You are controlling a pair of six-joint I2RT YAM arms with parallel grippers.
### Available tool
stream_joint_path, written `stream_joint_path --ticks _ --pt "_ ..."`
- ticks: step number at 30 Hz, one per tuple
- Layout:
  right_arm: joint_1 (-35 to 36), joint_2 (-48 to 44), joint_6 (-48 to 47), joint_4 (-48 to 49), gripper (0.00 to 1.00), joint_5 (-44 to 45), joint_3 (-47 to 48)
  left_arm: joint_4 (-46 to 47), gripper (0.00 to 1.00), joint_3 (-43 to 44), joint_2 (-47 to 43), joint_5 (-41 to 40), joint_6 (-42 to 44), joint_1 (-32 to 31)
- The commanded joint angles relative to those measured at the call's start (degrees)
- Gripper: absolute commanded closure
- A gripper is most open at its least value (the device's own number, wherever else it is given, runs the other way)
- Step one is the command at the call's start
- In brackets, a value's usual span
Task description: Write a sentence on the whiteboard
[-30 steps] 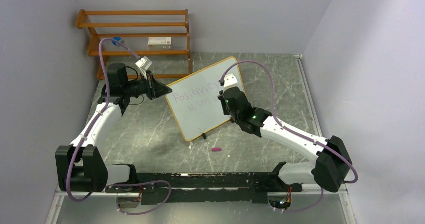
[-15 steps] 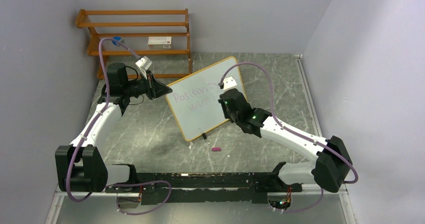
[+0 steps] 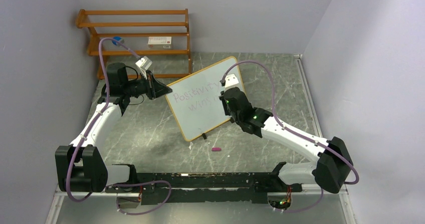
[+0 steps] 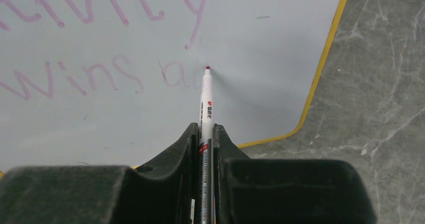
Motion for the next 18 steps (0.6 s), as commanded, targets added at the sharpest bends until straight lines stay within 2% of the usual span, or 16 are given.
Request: stream_joint_path --ticks 1,18 --pt "-0.9 -1.5 -1.3 3.3 1.0 1.1 1.9 -2.1 0.95 0.4 1.0 -2.6 5.5 -0.9" --pt "-2.9 1.0 -2.4 4.9 1.0 -1.6 3.9 -2.1 0.95 0.3 1.1 -2.4 5.5 -0.9"
